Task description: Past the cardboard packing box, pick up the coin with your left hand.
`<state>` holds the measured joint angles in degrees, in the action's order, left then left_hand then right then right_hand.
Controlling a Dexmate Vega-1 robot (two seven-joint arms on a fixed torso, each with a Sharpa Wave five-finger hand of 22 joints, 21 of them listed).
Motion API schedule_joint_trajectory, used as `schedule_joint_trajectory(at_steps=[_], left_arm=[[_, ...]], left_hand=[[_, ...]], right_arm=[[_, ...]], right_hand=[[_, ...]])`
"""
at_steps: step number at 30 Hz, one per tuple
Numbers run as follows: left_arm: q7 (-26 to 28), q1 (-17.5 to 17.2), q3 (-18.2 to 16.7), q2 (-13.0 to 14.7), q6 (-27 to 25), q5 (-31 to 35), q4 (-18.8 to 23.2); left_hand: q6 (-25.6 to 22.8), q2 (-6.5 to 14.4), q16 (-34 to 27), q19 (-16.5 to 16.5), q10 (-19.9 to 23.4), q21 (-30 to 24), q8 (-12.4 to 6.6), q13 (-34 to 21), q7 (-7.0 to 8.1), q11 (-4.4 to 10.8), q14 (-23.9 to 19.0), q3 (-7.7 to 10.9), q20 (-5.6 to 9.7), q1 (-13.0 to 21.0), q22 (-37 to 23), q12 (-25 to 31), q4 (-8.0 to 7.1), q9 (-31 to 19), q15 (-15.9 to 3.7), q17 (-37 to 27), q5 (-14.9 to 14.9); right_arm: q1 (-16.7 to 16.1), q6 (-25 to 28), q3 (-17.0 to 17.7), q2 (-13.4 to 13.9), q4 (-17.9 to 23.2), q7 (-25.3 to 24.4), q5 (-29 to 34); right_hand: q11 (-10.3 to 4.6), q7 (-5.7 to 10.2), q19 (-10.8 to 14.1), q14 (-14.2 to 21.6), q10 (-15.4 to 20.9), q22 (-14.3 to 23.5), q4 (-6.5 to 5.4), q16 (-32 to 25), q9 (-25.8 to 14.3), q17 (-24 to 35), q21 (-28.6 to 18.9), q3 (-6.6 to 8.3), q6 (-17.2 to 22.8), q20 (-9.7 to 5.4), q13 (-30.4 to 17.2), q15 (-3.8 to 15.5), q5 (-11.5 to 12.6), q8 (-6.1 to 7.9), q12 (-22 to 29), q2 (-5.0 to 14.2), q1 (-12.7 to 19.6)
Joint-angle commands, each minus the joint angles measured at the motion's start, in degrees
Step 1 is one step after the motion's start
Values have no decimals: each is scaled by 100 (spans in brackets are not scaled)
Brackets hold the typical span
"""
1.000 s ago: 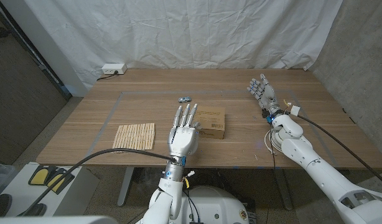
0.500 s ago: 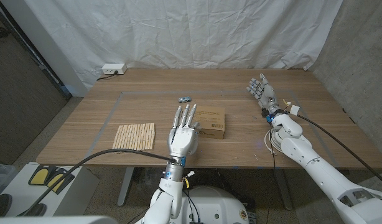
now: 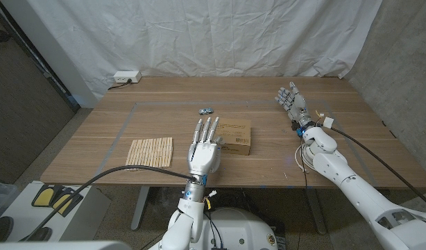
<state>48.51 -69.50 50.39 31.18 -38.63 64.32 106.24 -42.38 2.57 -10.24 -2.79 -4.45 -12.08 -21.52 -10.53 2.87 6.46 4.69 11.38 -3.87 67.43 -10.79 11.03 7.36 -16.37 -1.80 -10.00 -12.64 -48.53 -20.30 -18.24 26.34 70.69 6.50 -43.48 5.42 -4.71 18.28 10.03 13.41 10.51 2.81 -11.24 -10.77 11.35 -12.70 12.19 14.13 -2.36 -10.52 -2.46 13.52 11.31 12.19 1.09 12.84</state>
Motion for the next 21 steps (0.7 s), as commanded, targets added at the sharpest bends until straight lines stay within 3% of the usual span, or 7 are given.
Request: schedule_joint_trajectory(at_steps=[1,21], left_arm=[[131,90,39,-35,-5,-130,-123],[433,207,12,-107,219,-596,-331]], left_hand=[[-25,-10,-47,13,12,-29,-5,-13,30,34,-5,-20,6,93,-27,31,2,-2,-109,-32,13],[-24,5,-57,18,-10,-37,2,-13,21,43,-28,-41,6,86,-28,28,-20,17,-81,-44,7]], right_arm=[[10,0,-3,-12,-32,3,-2],[23,160,-40,55,149,-132,67]], right_hand=[[-7,30,34,47,35,21,7,-3,-16,6,7,-6,7,-59,-11,-11,-26,2,-6,30,-4],[-2,36,41,53,32,22,8,-3,-16,8,15,-13,10,-53,-11,-15,-26,3,-8,40,-11]])
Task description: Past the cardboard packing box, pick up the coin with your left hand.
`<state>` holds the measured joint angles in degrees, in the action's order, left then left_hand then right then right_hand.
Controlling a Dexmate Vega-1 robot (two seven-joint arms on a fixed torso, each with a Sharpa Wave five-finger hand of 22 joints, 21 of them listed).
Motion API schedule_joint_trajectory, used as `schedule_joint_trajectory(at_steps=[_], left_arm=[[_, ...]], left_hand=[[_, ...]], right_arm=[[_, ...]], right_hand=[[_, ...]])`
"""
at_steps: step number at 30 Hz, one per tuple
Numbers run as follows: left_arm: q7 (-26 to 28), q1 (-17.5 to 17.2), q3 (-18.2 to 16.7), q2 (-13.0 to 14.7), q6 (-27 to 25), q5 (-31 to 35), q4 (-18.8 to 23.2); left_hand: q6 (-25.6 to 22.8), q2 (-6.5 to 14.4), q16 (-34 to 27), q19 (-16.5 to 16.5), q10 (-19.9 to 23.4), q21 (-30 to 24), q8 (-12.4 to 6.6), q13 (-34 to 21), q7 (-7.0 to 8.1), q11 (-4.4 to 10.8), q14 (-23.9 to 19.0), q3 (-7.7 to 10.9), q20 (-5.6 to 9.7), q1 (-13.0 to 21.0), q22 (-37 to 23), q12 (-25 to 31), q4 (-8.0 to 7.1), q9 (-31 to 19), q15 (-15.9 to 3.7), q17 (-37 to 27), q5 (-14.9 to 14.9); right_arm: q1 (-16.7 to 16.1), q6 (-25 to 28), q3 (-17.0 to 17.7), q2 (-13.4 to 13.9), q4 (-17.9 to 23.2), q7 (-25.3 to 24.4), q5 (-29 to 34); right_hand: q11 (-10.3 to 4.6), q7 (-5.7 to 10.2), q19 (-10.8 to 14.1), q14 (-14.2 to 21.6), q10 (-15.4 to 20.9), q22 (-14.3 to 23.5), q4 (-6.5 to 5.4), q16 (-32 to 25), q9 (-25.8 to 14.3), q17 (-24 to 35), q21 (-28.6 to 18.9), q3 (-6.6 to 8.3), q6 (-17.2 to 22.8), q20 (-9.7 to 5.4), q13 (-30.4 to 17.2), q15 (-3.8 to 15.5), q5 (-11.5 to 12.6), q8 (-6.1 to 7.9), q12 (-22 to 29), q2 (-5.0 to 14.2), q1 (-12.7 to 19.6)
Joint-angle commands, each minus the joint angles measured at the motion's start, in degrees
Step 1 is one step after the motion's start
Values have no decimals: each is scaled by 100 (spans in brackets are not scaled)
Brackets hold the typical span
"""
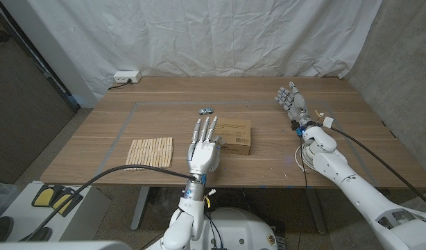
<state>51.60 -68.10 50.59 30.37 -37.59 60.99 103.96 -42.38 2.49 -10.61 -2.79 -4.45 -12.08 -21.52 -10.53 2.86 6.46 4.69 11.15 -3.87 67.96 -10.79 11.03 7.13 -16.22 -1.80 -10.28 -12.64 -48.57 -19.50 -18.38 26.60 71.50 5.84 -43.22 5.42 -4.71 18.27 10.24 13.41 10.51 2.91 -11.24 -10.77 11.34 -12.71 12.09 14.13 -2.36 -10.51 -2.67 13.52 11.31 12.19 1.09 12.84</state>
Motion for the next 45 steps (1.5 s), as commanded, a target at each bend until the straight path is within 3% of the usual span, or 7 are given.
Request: schedule_joint_trajectory(at_steps=[1,17,30,45], left_arm=[[50,62,-10,1,128,-304,-64],[98,108,-4,92,272,-406,-48],[77,83,86,6,-59,-127,-1],[194,95,135,-117,-36,-242,-149]], left_hand=[[-26,14,-19,18,-10,-37,1,-13,22,41,-27,-19,4,33,-28,28,2,4,-80,-16,7],[173,12,-3,-29,-99,-26,67,-15,61,35,26,-50,-4,18,-28,6,-15,-7,-84,-23,4],[172,10,-9,-42,-100,-26,55,-16,78,33,28,-70,-10,1,-29,16,-27,-19,-81,-26,-1],[170,14,-10,-50,-86,-30,50,-16,61,29,39,-80,-21,8,-31,27,-27,-16,-69,-28,-9]], right_arm=[[35,81,-29,24,60,-64,44],[37,80,-49,-16,51,-149,79],[89,108,-91,-34,-39,-60,73],[154,223,-139,2,-39,-50,114]], right_hand=[[-3,37,40,33,32,22,-1,-3,-16,9,16,-3,9,-54,-11,8,-26,3,-8,41,-11],[-6,39,44,30,35,22,2,0,-16,9,21,-10,12,-53,-12,1,-26,4,-7,42,-15],[-1,41,47,28,33,23,4,2,-16,9,26,-15,7,-47,-12,15,-26,2,-9,44,-19],[3,35,54,31,34,24,8,2,-17,9,29,-21,11,-45,-12,9,-26,4,-9,47,-22]])
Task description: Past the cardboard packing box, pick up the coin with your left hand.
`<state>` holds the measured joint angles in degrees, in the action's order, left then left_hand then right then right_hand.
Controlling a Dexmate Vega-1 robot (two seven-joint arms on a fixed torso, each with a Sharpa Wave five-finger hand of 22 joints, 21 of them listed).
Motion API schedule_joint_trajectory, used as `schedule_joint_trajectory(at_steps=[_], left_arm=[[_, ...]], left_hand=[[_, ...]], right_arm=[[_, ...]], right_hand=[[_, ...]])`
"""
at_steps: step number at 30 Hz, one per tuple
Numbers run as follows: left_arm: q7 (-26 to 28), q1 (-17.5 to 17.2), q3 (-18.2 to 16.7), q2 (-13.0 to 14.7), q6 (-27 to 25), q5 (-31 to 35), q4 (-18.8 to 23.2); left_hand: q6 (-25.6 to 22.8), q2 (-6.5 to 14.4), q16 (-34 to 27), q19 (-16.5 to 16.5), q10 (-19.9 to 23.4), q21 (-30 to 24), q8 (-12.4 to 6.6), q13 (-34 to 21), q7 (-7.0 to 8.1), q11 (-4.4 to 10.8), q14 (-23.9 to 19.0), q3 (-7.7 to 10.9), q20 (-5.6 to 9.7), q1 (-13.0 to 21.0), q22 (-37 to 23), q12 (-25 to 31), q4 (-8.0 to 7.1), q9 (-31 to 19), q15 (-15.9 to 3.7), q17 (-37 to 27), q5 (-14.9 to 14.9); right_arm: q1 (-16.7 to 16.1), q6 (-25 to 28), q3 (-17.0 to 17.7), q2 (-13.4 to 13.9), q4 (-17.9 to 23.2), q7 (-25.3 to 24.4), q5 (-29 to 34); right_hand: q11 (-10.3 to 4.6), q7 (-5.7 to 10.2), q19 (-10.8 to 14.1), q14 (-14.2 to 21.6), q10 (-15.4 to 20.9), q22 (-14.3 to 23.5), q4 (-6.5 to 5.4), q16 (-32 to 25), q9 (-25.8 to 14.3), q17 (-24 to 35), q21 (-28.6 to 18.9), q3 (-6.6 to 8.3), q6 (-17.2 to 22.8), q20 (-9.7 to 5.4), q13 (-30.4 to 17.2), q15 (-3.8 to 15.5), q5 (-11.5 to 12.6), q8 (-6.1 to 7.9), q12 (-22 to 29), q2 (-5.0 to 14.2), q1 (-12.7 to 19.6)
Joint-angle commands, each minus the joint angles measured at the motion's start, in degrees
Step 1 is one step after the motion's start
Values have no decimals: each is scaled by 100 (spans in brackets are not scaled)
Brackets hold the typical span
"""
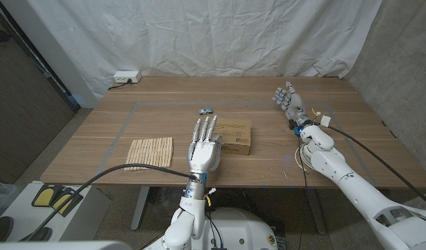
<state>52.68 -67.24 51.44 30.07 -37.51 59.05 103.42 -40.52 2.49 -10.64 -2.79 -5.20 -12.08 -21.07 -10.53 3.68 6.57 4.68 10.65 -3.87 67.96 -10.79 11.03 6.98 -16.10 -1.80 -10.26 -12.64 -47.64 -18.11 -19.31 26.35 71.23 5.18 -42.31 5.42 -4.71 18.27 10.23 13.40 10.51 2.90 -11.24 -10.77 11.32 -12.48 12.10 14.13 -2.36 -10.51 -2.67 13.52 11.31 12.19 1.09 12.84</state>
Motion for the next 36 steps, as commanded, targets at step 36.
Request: schedule_joint_trajectory(at_steps=[36], left_arm=[[-344,198,253,-263,-485,-47,-92]], left_hand=[[29,159,72,-2665,-344,215,-68,-22,-51,-74,1077,-56,-137,-1,-53,-4,-61,-51,196,-67,-39]], right_arm=[[332,160,-94,-46,-420,193,16]], right_hand=[[5,35,60,51,33,25,15,-3,-17,13,18,-36,6,-45,-13,1,-27,2,-10,57,-33]])
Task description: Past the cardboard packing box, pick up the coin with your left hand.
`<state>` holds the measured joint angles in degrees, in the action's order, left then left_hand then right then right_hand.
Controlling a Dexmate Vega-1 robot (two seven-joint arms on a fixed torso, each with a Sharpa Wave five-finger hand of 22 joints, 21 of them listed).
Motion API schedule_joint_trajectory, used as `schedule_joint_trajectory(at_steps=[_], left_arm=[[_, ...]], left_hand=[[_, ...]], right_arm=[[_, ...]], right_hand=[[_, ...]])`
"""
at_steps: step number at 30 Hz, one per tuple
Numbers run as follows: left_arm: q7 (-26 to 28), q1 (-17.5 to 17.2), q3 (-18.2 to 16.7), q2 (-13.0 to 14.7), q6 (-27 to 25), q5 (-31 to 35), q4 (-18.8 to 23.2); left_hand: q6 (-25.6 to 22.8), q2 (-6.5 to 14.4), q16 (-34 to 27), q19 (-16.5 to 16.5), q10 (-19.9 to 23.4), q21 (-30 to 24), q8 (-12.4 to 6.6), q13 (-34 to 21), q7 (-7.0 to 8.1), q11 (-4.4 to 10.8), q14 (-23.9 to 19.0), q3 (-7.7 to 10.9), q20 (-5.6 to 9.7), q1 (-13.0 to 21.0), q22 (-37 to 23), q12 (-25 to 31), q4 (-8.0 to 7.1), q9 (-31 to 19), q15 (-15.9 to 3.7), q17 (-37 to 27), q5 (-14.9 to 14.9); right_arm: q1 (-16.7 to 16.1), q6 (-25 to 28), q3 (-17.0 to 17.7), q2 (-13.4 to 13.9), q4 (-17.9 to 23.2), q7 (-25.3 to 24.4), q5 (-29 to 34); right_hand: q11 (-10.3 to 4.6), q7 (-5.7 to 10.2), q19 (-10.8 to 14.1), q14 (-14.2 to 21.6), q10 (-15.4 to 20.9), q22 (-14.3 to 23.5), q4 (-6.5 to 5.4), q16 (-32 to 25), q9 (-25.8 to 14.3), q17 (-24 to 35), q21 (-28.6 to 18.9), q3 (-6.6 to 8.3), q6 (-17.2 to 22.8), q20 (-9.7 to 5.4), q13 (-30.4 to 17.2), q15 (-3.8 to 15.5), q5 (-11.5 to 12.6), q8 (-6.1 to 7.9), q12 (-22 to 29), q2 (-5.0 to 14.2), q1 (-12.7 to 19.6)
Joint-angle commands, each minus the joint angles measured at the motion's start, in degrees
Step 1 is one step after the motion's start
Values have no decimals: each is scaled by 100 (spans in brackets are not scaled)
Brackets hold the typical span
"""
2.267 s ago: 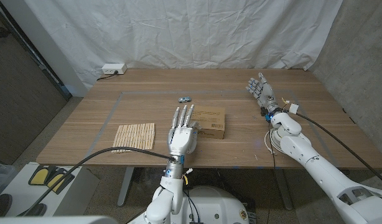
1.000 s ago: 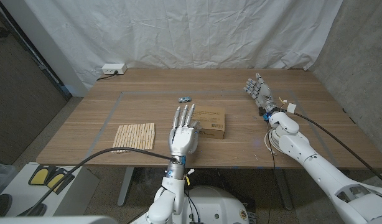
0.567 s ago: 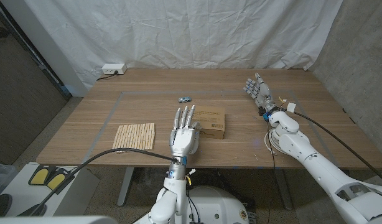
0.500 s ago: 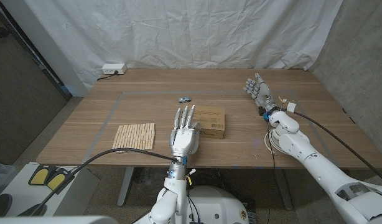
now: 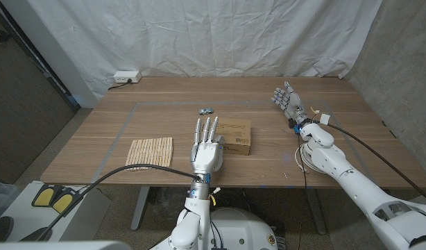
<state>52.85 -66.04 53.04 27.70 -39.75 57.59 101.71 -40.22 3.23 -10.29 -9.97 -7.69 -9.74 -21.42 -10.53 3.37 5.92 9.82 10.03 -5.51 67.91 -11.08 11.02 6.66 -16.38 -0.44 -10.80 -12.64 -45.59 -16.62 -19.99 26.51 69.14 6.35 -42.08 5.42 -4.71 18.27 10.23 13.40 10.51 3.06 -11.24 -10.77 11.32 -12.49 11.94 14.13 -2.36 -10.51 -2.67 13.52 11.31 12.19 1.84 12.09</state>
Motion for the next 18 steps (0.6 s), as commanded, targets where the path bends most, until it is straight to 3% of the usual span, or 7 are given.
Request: schedule_joint_trajectory(at_steps=[1,12,13,15,18], left_arm=[[-159,74,60,-53,-146,32,-6],[-170,91,42,-1,-34,-71,42],[7,93,25,-14,72,-106,-32],[-45,95,33,-13,25,-85,-13],[-49,85,9,9,84,-151,12]], left_hand=[[13,87,36,-1964,-107,-27,-31,-22,-8,-10,588,5,31,3,-24,-6,-29,-25,56,-14,-38],[18,83,-2,-1876,-145,-138,-48,-22,-3,-23,641,0,39,11,-24,2,-20,-31,60,-12,-32],[-26,82,-7,-1857,-139,-151,-69,-22,-18,-18,642,-1,40,11,-24,7,-19,-34,59,-11,-30],[-439,81,-63,-1764,5,-221,-283,-20,-29,-5,554,-9,29,28,-20,71,-6,-74,35,-1,-19],[-586,115,-85,-1707,73,-251,-371,-19,-56,0,508,-2,14,32,-18,93,-13,-97,18,-2,-15]], right_arm=[[138,11,-29,-66,-226,82,-3],[197,-10,-30,-110,-320,96,1],[198,-19,-27,-114,-326,102,-2],[192,-22,-22,-116,-320,84,0],[175,-17,-14,-109,-300,64,-2]], right_hand=[[5,33,61,51,33,25,-1,-3,-17,13,18,-20,8,-45,-13,-3,-27,3,-10,-19,43],[6,31,62,60,32,26,1,-6,-17,14,21,-24,7,-43,-13,-3,-26,3,-11,-16,41],[4,32,63,61,31,26,1,-6,-17,14,21,-24,8,-42,-13,-6,-26,3,-11,-15,41],[2,34,58,62,31,26,2,-6,-17,14,24,-25,8,-41,-13,-2,-26,3,-11,-14,40],[-5,32,59,67,26,26,2,-7,-17,15,24,-26,7,-40,-13,1,-26,3,-13,-13,39]])
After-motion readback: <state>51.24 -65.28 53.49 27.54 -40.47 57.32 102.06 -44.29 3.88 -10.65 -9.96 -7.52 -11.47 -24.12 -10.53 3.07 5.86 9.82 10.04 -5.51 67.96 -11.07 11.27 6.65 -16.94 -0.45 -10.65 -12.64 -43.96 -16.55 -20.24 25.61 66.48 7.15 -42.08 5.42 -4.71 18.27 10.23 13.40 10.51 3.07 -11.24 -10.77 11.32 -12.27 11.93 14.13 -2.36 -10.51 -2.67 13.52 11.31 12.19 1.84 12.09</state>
